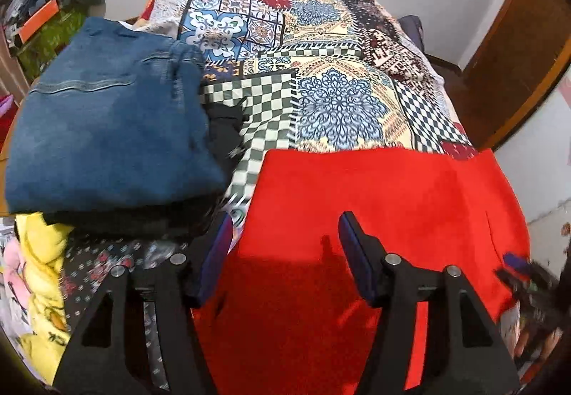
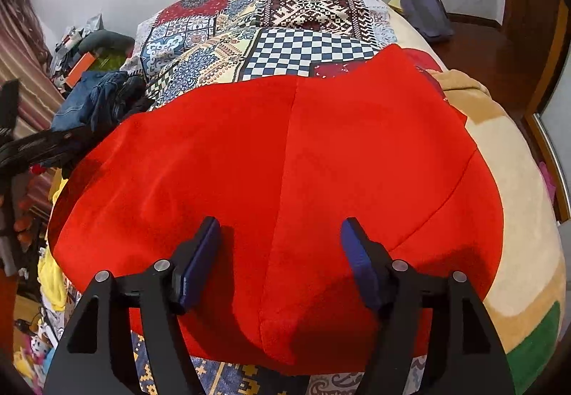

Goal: Fold large clothes

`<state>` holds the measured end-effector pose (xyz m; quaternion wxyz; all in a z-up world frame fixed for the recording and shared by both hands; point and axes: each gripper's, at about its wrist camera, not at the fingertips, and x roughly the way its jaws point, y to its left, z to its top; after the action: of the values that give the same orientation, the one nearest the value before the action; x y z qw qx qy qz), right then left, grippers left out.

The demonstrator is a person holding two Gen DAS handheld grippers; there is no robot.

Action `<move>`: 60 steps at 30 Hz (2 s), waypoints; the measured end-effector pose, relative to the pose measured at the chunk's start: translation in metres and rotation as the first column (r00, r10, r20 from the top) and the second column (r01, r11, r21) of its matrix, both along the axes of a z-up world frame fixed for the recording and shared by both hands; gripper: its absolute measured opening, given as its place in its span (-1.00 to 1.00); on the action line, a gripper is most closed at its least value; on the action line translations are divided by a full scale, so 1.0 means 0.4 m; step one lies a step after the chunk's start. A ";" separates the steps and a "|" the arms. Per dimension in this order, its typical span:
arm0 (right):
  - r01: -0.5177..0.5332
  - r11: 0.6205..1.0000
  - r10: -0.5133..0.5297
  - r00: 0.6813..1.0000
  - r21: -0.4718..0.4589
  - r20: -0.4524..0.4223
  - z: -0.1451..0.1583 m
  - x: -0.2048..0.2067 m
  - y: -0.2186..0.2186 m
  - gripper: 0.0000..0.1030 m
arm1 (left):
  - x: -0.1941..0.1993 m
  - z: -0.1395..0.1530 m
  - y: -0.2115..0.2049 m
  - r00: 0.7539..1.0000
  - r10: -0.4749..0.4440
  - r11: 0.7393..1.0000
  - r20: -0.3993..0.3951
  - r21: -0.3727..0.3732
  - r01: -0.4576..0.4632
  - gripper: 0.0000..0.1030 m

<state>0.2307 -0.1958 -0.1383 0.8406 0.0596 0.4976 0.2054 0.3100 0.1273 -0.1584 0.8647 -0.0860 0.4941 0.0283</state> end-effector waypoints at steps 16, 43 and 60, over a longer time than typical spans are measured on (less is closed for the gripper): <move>-0.062 0.997 0.069 0.990 -0.053 0.126 0.120 -0.063 0.090 0.30 | -0.344 -0.034 0.079 0.987 0.159 0.960 -0.004 -0.234 -0.155 0.72; -0.155 0.978 0.169 0.981 -0.142 0.097 0.041 -0.091 0.190 0.56 | -0.231 -0.263 0.108 0.937 0.319 0.578 -0.146 -0.754 -0.314 0.82; -0.147 0.980 0.158 0.985 -0.132 0.073 0.065 -0.087 0.183 0.56 | -0.153 -0.059 0.027 0.947 0.280 0.877 0.157 -0.443 -0.186 -0.67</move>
<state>0.1957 -0.1227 -0.1122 0.8443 -0.0404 0.4775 0.2398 0.2489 0.1382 -0.1819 0.8642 -0.3328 0.3771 0.0157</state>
